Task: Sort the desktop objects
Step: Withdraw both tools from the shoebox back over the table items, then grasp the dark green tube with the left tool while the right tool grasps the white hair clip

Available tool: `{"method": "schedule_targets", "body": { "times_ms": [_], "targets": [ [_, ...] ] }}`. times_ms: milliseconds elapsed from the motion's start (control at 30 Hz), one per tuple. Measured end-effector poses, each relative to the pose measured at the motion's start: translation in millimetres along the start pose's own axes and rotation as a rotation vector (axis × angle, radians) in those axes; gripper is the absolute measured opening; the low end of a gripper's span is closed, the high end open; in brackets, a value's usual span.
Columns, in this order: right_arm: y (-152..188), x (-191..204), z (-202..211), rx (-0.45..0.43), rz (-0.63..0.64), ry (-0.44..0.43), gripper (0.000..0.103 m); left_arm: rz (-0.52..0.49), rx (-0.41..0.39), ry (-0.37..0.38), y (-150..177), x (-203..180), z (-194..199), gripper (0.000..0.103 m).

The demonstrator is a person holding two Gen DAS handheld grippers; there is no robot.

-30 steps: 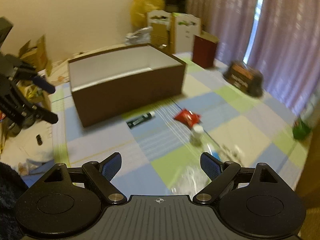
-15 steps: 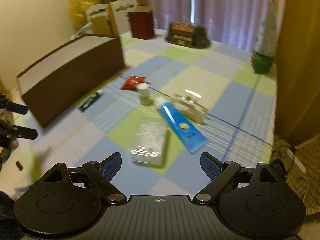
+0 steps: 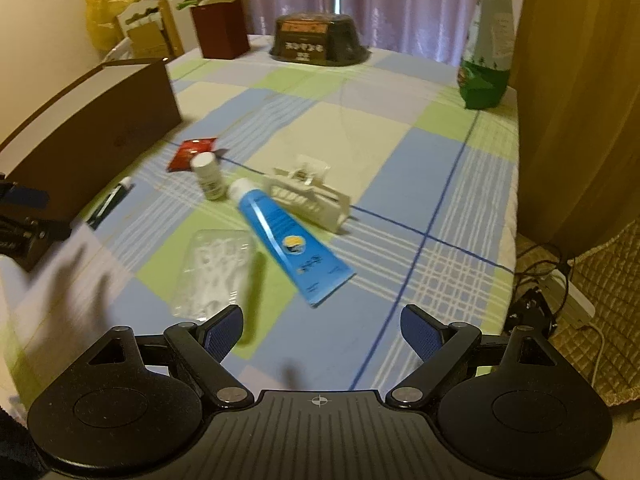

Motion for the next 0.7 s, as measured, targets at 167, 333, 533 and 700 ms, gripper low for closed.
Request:
{"method": "schedule_targets", "body": {
  "times_ms": [167,333,533,700],
  "targets": [
    [-4,-18,-10,0.013,-0.043,0.021,0.088,0.014,0.007,-0.065,-16,-6,-34,0.054],
    [-8,-32,-18,0.016,-0.081,0.036,0.088,0.056,0.034,-0.107,-25,-6,-66,0.051],
    [-15,-46,-23,0.004,-0.116,0.041,0.088,0.087,0.054,-0.117,-27,-8,-86,0.037],
    [-22,-53,-27,0.000,-0.113,0.045,0.088,0.091,0.046,-0.070,-23,-14,-82,0.013]
  ]
}}
Point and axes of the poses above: each gripper's, at about its wrist camera, not at the fingertips, and z roughly against the way its jaws point, x to its left, y to its underside, the point moved 6 cm from there along -z, roughly the way its jaws point, and after that the axes turned 12 degrees about -y, right-handed, at the moved point
